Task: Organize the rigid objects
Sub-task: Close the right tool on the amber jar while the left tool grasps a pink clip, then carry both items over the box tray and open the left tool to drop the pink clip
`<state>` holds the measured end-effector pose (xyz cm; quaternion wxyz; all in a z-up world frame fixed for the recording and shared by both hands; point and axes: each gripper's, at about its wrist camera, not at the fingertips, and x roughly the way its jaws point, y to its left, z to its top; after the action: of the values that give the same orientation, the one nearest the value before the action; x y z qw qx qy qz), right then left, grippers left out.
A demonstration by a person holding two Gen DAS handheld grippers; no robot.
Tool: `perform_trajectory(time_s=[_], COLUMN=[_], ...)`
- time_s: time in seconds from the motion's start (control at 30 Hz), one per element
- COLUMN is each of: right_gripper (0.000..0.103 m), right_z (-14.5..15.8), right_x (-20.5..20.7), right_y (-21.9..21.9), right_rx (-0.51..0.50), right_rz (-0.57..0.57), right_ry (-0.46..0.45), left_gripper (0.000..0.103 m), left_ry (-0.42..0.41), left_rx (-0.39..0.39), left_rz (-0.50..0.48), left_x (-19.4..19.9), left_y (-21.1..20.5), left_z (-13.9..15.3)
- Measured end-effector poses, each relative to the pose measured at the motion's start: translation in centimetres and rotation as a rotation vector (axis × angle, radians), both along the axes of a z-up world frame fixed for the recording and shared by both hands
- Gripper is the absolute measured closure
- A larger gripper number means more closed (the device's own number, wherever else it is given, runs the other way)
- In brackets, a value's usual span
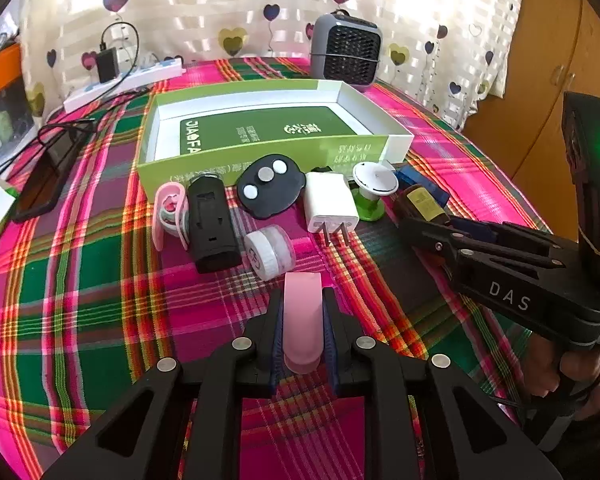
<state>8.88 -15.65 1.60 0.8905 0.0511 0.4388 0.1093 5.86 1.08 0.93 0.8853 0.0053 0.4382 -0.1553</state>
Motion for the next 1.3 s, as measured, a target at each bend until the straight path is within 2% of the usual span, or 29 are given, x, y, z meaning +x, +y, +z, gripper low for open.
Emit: perform_trajectory(time_s=[0.43,0.63,0.87,1.3], right_gripper=[0.070,0.070,0.070,0.070], right_z=[0.6,2.0,3.9,5.9], right_x=[-0.7,-0.9,-0.2,3.2], right_y=[-0.1,-0.5,-0.7,-0.4], right_rx=[-0.010,-0.011,-0.020,-0.034], right_rz=[0.009,0.003,0.005,0.025], right_ry=[-0.021,-0.050,-0.085,-0.105], left_gripper=[0.086,0.086,0.086,0.086], left_ry=[-0.028,-0.054,-0.080,-0.071], left_rx=[-0.013,-0.015,0.000,-0.012], left_rz=[0.010,0.020,0.037,0.075], left_x=[-0.6,-0.3,1.3,5.6], left_y=[0.0,0.4,1.0,2.4], left_z=[1.6,3.1,4.9,5.8])
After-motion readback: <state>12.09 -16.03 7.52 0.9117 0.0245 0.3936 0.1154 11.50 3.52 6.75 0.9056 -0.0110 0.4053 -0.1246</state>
